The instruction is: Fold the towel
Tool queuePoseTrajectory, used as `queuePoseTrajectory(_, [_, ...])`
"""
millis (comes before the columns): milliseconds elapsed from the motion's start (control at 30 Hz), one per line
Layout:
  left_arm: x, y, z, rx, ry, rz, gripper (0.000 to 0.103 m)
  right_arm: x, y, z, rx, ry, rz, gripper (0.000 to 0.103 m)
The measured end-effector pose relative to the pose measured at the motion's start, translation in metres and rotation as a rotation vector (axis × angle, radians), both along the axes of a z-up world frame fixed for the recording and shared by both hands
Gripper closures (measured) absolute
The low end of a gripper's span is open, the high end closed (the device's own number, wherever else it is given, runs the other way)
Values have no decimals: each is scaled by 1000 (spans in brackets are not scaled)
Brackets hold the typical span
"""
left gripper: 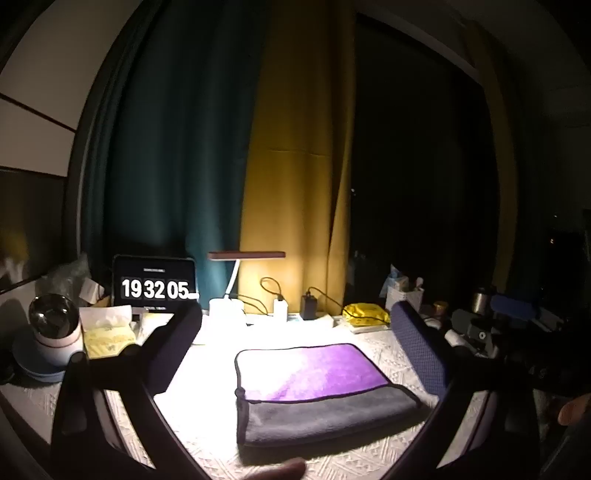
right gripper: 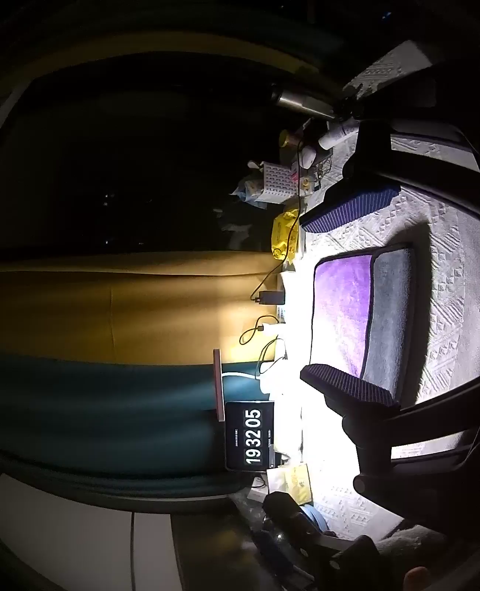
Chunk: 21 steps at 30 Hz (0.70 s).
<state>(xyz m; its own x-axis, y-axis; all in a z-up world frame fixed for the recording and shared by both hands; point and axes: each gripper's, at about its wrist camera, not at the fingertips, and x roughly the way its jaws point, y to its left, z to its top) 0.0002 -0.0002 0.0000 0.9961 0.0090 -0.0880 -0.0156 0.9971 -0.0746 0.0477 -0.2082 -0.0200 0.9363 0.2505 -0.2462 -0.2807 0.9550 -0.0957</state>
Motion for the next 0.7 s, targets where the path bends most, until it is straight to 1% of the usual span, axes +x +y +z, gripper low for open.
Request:
queuePoseTrajectory(100, [2,-1,0,-5,-2,0,0,0,1,3,0,-3,-5,26])
queuePoseTrajectory(133, [0,0,1,-20,-12,8,0,1,1,4,1,-3,-7,26])
queuePoseTrajectory(167, [-4,-1,2,-19,-30,8,0,-1,3,6,-1,-12,-7,26])
queuePoseTrajectory(200, [-5,-3,2,-15,-28,5,0,-4,5,7,-3,-22,-6,26])
queuePoseTrajectory(233, [-3,0,3,-28,-17,2,0,-4,7,7,-9,-24,-5,26])
queuePoseTrajectory(267, [-4,2,6,-34,-17,-1,0,-3,0,6,13,-23,4,26])
queuePoseTrajectory(333, [-4,5,8,-36,-9,-2,0,-2,0,7,16,-18,3,26])
queuePoseTrajectory(400, [-3,3,5,-23,-5,-4,0,-2,0,4,15,-21,2,26])
queuePoseTrajectory(700, [-3,3,4,-19,-1,1,0,-5,2,7,12,-17,-2,26])
